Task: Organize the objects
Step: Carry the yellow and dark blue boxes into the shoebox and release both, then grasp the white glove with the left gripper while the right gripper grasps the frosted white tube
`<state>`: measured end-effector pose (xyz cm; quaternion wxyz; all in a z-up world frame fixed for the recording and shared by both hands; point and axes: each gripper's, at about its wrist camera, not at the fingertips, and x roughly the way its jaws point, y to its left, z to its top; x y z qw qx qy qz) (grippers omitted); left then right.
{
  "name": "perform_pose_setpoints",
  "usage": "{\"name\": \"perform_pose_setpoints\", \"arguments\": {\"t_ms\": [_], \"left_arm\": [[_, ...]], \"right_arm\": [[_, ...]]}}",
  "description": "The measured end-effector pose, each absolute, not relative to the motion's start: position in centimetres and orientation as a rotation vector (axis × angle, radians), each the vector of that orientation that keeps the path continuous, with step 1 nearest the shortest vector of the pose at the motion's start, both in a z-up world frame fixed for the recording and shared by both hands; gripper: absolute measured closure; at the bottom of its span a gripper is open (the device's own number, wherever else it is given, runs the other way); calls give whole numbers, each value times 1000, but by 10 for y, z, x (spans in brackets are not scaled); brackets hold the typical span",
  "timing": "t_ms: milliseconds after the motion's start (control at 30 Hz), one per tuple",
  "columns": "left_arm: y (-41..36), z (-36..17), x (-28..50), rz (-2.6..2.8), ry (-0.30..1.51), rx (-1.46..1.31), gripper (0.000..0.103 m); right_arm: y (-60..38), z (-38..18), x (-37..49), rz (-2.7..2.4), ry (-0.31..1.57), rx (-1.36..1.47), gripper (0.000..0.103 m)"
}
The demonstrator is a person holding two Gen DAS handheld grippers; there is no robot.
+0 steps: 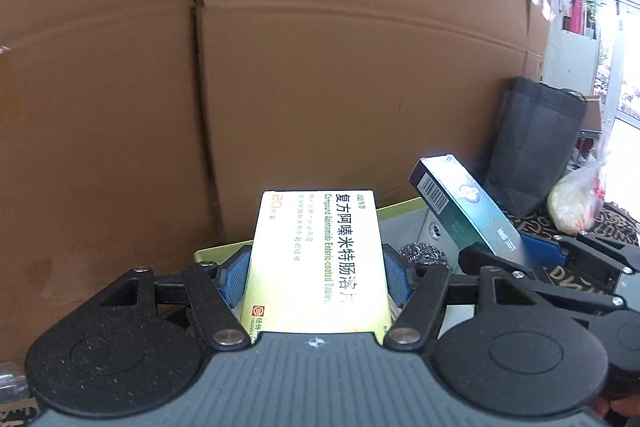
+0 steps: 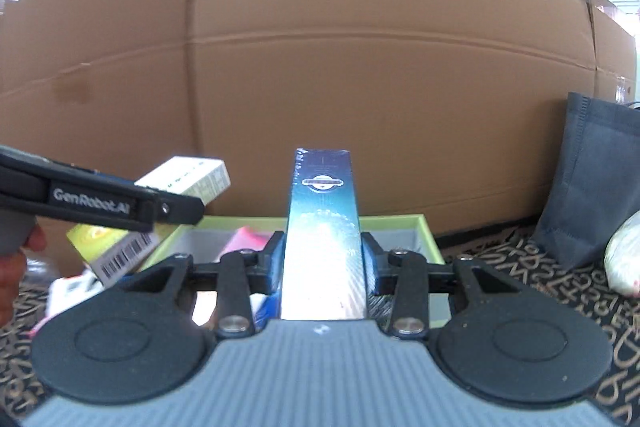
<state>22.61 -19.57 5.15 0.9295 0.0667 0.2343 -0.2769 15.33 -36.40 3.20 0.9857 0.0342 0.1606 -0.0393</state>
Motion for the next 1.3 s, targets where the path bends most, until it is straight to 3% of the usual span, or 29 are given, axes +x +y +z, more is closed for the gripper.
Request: {"name": "perform_pose_setpoints", "arguments": {"t_ms": [200, 233, 267, 300, 367, 500, 633, 700, 967, 1300], "left_arm": [[-216, 24, 251, -542, 494, 133, 34], [-216, 20, 253, -543, 491, 125, 31], [-215, 15, 255, -551, 493, 117, 19], [-213, 11, 256, -542, 510, 116, 14], [-205, 4, 253, -520, 516, 115, 12], [-186, -2, 241, -518, 510, 102, 12], [-175, 5, 224, -496, 502, 79, 12], [-167, 13, 215, -477, 490, 79, 12], [-87, 21, 154, -395, 466, 18, 10], [10, -35, 123, -223, 570, -60, 10]], "right_arm": [[-386, 6, 193, -116, 369, 76, 65], [-388, -1, 195, -114, 381, 82, 64], [-390, -7, 200, -105, 399, 84, 62], [-390, -13, 205, -93, 416, 76, 49], [-389, -22, 207, -107, 438, 42, 36], [-387, -28, 189, -120, 403, 30, 20], [-381, -23, 170, -106, 387, 64, 13], [-375, -13, 161, -99, 359, 60, 3], [-334, 20, 110, 0, 270, 57, 0], [-253, -22, 85, 173, 408, 18, 0]]}}
